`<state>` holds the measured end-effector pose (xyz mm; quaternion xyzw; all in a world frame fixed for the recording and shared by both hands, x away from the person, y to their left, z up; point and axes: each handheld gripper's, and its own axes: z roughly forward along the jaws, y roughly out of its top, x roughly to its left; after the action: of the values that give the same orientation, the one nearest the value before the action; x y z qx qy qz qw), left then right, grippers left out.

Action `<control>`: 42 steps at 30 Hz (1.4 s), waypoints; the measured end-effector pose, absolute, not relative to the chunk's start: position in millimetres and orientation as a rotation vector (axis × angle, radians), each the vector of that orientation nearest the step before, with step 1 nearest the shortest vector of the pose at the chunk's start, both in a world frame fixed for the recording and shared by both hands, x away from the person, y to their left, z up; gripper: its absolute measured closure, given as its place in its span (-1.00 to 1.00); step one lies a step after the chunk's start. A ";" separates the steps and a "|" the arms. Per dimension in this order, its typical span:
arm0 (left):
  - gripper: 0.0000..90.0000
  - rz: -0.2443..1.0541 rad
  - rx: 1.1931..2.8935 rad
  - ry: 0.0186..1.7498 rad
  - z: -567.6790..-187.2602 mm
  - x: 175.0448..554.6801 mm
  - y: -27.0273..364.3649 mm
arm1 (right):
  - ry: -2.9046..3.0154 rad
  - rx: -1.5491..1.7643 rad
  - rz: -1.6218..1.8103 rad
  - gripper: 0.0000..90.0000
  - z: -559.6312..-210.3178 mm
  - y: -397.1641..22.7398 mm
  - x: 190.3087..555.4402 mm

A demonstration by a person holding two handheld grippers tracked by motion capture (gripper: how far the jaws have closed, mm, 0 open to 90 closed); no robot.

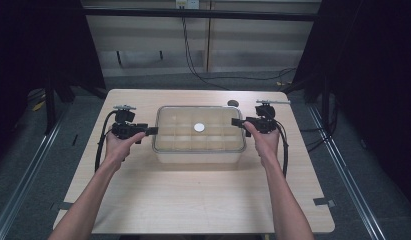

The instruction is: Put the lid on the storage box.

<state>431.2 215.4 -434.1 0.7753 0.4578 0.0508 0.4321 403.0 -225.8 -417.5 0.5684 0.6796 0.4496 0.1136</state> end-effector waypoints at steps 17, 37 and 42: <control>-0.21 0.190 1.921 1.035 -420.5 387.0 226.0 | 2.052 1.531 1.395 -0.25 -405.9 -223.6 357.3; -0.19 0.215 1.980 1.012 -434.7 323.4 255.4 | 2.056 1.472 1.408 -0.29 -411.3 -232.9 284.7; -0.22 0.211 1.985 1.013 -440.4 302.0 262.1 | 2.047 1.467 1.393 -0.37 -417.5 -236.0 258.1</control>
<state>302.0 262.1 -440.4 0.7979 0.4073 0.0846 0.4362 258.1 -236.0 -417.5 0.5052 0.7052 0.4798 0.1315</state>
